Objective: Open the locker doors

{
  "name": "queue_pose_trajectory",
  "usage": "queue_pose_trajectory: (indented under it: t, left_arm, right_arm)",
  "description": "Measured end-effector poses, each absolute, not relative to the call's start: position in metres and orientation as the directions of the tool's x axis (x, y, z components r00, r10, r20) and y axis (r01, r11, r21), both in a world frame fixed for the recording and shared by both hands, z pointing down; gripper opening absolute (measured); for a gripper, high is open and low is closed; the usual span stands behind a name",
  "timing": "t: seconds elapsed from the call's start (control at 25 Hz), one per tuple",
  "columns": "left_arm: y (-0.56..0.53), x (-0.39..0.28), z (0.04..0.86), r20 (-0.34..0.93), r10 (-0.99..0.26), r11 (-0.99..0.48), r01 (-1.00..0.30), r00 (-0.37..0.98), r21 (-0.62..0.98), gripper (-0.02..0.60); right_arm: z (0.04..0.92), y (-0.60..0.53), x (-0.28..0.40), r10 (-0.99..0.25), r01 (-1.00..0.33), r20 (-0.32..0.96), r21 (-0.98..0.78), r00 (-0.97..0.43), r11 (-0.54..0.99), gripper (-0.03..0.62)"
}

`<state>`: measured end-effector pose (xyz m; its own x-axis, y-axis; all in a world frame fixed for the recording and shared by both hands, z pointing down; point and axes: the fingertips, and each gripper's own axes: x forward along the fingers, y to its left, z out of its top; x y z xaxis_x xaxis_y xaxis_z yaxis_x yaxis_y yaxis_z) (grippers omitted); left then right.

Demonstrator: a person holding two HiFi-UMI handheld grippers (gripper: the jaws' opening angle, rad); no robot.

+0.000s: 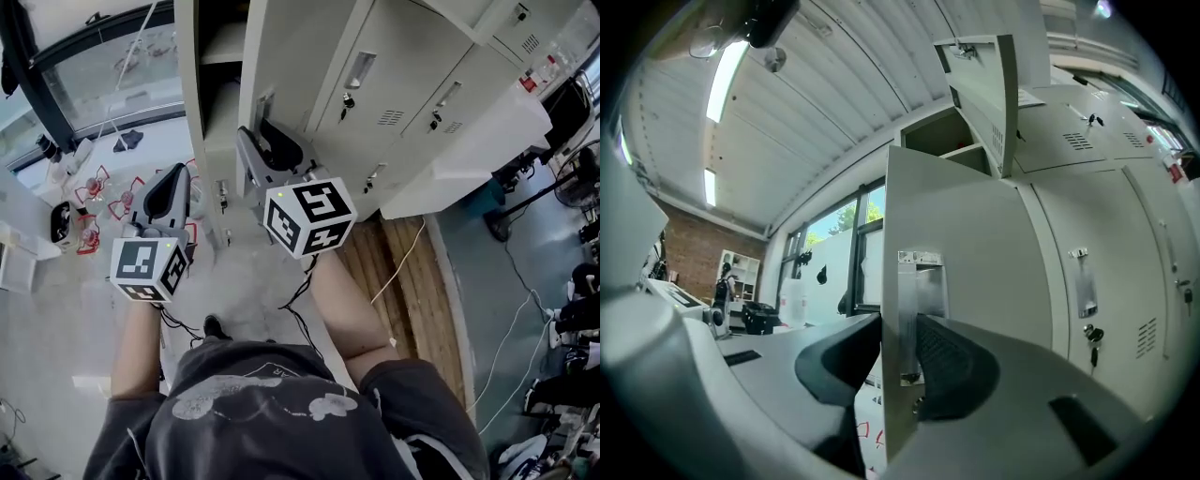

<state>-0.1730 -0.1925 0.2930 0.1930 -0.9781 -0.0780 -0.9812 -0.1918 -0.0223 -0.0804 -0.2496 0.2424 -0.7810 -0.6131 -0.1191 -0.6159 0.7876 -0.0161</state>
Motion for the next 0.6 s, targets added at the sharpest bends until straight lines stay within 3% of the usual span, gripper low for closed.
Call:
queue_pose_trajectory:
  t: [0.6]
  left_arm:
    - [-0.174, -0.133, 0.289, -0.081, -0.973, -0.213, -0.977, 0.215, -0.03, 0.009]
  right_arm:
    - [0.242, -0.235, -0.042, -0.647, -0.655, -0.125, 0.04, -0.753, 0.755, 0.144]
